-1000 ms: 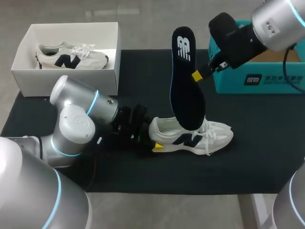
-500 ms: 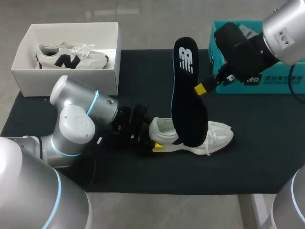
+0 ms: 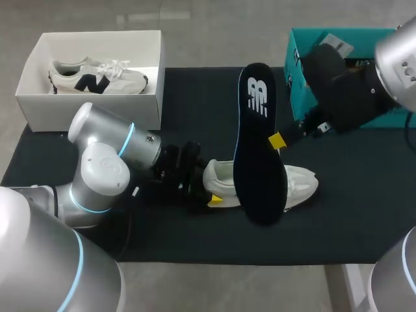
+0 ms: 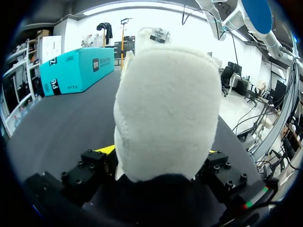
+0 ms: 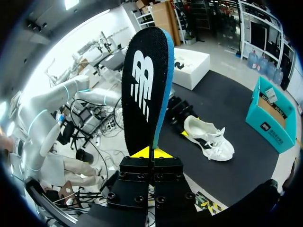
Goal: Take the shoe out of the shoebox, open the shoe tongue, remove and reinsert the insole, then place the shoe into the shoebox
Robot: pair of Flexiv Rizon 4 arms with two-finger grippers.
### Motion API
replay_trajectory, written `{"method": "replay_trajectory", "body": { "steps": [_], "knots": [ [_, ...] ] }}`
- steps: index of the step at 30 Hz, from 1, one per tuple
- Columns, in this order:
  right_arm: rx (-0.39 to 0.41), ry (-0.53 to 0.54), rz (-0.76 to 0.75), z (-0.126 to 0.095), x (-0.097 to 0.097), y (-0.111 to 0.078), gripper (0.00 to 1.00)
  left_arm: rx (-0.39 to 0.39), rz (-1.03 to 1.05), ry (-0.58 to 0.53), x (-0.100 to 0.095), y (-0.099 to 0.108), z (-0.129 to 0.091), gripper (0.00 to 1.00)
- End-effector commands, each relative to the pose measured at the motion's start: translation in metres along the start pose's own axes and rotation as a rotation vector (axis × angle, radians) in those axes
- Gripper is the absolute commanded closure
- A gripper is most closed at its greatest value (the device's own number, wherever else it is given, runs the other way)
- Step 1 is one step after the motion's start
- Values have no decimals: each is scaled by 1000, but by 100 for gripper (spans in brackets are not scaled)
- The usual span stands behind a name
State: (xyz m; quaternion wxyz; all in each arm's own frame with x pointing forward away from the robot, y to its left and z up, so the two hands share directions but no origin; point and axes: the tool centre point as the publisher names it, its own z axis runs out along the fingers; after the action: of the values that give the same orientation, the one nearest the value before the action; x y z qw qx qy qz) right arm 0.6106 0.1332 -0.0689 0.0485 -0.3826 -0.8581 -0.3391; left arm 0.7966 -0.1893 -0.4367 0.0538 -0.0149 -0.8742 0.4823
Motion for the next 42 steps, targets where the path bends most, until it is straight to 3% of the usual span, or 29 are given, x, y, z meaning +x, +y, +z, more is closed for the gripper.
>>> {"method": "replay_trajectory", "body": {
  "steps": [1, 42],
  "knots": [
    [-7, 17, 12, 10, -1, -8, 100, 1, 0, 2, 0, 2, 1, 100],
    [7, 14, 24, 6, 0, -9, 100, 1, 0, 2, 0, 2, 1, 100]
  ]
}}
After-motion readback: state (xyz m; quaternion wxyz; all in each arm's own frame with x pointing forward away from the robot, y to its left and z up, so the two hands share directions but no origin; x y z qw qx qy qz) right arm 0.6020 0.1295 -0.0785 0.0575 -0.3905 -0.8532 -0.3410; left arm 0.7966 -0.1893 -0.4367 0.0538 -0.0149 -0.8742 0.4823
